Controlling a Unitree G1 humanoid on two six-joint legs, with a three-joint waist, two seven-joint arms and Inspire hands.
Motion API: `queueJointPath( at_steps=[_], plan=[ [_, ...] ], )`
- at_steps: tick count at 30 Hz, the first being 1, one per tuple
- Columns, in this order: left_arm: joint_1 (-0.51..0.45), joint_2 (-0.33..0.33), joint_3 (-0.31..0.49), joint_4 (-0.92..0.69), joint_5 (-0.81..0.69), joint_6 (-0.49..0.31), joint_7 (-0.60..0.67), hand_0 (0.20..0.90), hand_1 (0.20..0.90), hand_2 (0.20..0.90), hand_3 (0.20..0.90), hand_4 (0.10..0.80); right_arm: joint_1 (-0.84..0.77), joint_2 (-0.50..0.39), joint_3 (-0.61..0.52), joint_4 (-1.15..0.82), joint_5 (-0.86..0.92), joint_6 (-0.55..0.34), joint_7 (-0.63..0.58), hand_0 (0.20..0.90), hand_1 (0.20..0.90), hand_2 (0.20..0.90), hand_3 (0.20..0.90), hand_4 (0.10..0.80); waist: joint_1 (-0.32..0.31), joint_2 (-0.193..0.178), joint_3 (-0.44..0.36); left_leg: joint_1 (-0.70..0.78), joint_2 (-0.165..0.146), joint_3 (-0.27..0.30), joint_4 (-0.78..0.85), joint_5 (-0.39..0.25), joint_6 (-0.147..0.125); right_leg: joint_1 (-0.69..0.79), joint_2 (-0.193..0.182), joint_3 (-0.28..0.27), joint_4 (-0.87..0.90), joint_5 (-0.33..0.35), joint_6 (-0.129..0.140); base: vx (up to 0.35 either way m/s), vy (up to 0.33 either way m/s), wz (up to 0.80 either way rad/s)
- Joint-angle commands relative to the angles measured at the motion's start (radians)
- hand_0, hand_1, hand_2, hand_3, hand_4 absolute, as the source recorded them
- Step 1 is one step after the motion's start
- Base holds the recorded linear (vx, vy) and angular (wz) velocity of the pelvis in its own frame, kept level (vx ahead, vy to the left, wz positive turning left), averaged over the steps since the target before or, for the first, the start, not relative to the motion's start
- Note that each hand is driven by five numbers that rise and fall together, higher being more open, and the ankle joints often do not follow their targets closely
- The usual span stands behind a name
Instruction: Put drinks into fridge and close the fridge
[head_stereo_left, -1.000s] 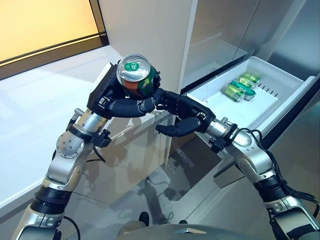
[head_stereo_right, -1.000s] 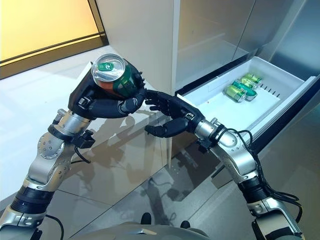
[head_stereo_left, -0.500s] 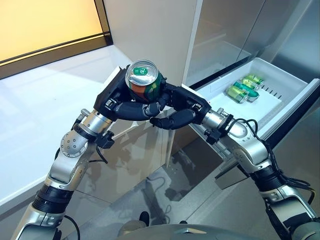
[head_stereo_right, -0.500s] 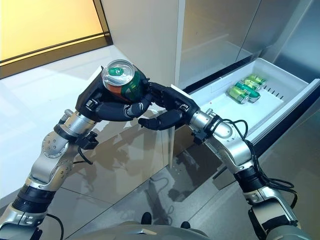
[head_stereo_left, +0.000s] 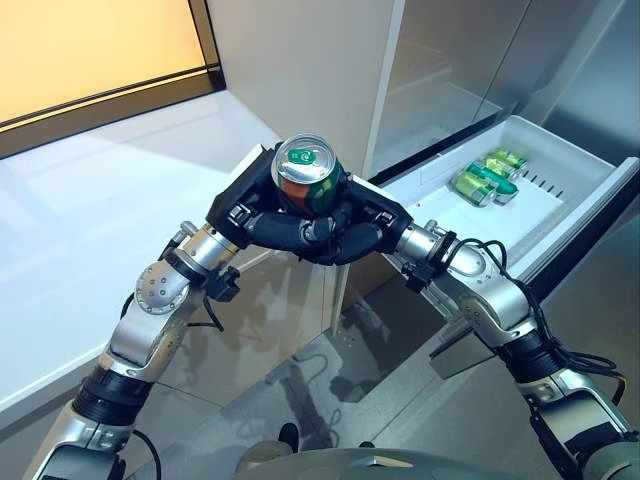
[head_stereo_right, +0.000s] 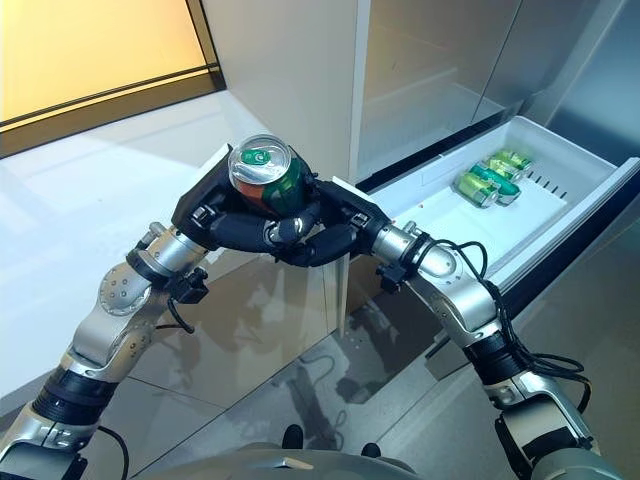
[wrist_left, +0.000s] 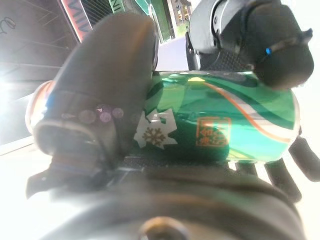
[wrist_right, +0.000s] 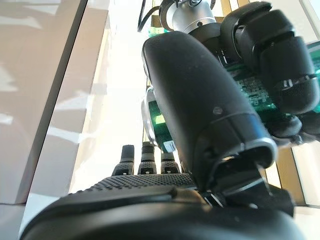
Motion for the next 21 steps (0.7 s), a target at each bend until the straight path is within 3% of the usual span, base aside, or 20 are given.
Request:
queueJointPath(
  at_steps=[1,8,9,10,11,12,13,21],
  plan=[
    [-0.228,-0.026,0.005,-0.051,-0.114,-0.095,0.017,0.3,0.3,0.3,0.2,0.1,-0.182,0.048,-0.013,-0.063,0.073,-0.064,-0.009,0.9,0.9,0.9,0.9,0.8,-0.006,-0.002,-0.104,0.021,-0.036,-0.041,0.001,-0.11,0.007,0.001,-0.008,0.023,0.009,-0.017,0.047,0.0,0.0,0.0],
    [-0.231,-0.037,-0.007,-0.056,-0.129,-0.094,0.018,0.3,0.3,0.3,0.2,0.1,-0.194,0.063,0.005,-0.064,0.072,-0.051,-0.012,0.9,0.9,0.9,0.9,0.8,-0.003,-0.001,-0.105,0.029,-0.035,-0.044,0.001,-0.12,0.007,0.008,-0.007,0.023,0.009,-0.026,0.048,0.017,-0.001,0.0],
    [-0.232,-0.04,-0.009,-0.055,-0.134,-0.094,0.016,0.3,0.3,0.3,0.2,0.1,-0.196,0.065,0.008,-0.061,0.073,-0.052,-0.013,0.825,0.825,0.825,0.812,0.712,-0.002,-0.001,-0.105,0.029,-0.035,-0.044,0.001,-0.12,0.008,0.009,-0.007,0.023,0.009,-0.026,0.047,0.0,0.0,0.0],
    [-0.235,-0.045,-0.013,-0.053,-0.137,-0.093,0.017,0.3,0.3,0.3,0.2,0.1,-0.2,0.071,0.013,-0.055,0.073,-0.056,-0.016,0.589,0.589,0.589,0.538,0.438,-0.002,-0.001,-0.105,0.029,-0.035,-0.044,0.001,-0.12,0.007,0.008,-0.007,0.023,0.01,-0.025,0.047,0.0,0.0,0.0],
    [-0.236,-0.047,-0.016,-0.053,-0.14,-0.091,0.016,0.3,0.3,0.3,0.2,0.1,-0.201,0.074,0.016,-0.051,0.076,-0.059,-0.015,0.554,0.554,0.554,0.496,0.396,-0.002,-0.001,-0.105,0.029,-0.035,-0.043,0.001,-0.12,0.007,0.009,-0.007,0.022,0.01,-0.025,0.048,0.0,0.0,0.0],
    [-0.236,-0.049,-0.017,-0.055,-0.143,-0.089,0.015,0.3,0.3,0.3,0.2,0.1,-0.203,0.079,0.018,-0.051,0.073,-0.055,-0.018,0.373,0.373,0.373,0.285,0.185,-0.001,-0.001,-0.106,0.029,-0.035,-0.044,0.001,-0.119,0.007,0.009,-0.007,0.022,0.009,-0.026,0.048,0.0,0.0,0.0],
    [-0.236,-0.052,-0.019,-0.053,-0.14,-0.09,0.015,0.3,0.3,0.3,0.2,0.1,-0.206,0.08,0.019,-0.05,0.072,-0.055,-0.018,0.3,0.3,0.3,0.2,0.1,-0.001,-0.001,-0.106,0.029,-0.035,-0.044,0.001,-0.12,0.008,0.009,-0.007,0.022,0.009,-0.026,0.048,0.0,0.0,0.0],
    [-0.242,-0.062,-0.027,-0.059,-0.151,-0.081,0.016,0.3,0.3,0.3,0.2,0.1,-0.214,0.088,0.023,-0.058,0.081,-0.056,-0.03,0.3,0.3,0.3,0.2,0.1,-0.002,-0.001,-0.104,0.029,-0.036,-0.044,0.001,-0.12,0.009,0.009,-0.007,0.022,0.01,-0.025,0.047,0.0,0.001,0.0]
  ],
)
